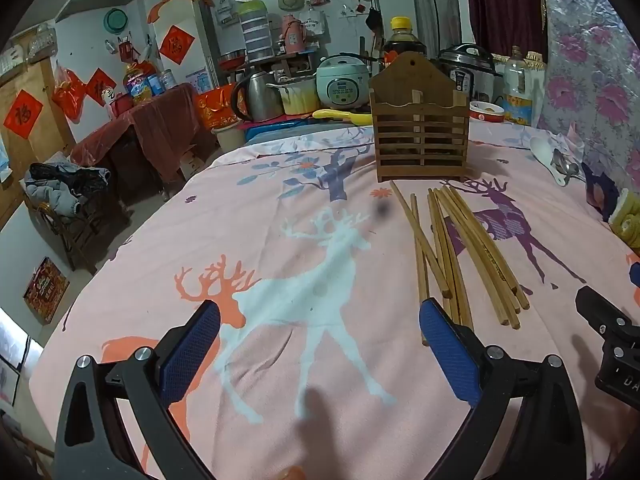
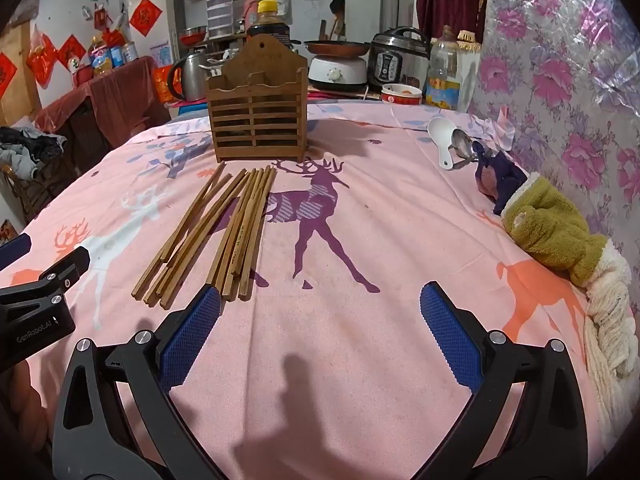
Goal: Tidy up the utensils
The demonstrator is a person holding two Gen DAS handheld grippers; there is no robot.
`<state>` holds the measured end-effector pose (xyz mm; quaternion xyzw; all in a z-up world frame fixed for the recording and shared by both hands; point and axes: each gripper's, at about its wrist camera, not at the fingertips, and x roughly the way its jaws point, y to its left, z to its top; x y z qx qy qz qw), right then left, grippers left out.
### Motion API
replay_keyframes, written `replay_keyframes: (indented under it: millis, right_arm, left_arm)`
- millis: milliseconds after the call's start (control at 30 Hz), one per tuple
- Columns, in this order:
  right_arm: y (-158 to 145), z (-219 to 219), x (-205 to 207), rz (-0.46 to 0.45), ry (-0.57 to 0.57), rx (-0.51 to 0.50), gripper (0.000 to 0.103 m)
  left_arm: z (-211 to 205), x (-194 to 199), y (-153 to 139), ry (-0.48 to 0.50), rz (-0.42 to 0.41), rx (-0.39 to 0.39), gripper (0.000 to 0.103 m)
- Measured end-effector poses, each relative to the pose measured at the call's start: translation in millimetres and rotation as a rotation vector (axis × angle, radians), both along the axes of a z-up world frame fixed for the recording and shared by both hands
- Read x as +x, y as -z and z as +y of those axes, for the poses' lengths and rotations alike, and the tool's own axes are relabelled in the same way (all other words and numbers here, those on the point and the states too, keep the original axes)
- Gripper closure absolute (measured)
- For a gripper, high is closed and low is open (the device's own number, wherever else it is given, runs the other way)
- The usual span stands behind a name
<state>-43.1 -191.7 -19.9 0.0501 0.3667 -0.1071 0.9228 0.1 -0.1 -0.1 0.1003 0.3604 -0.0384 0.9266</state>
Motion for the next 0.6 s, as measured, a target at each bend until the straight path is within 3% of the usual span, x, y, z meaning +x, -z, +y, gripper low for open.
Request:
replay_keyframes:
  millis: [600]
  right_arm:
    - [0.7,-0.9,-0.2,-0.001,0.000,0.004,0.006]
  left_arm:
    - [0.1,0.0,0.0,0.000,0.000,-0.003,0.005]
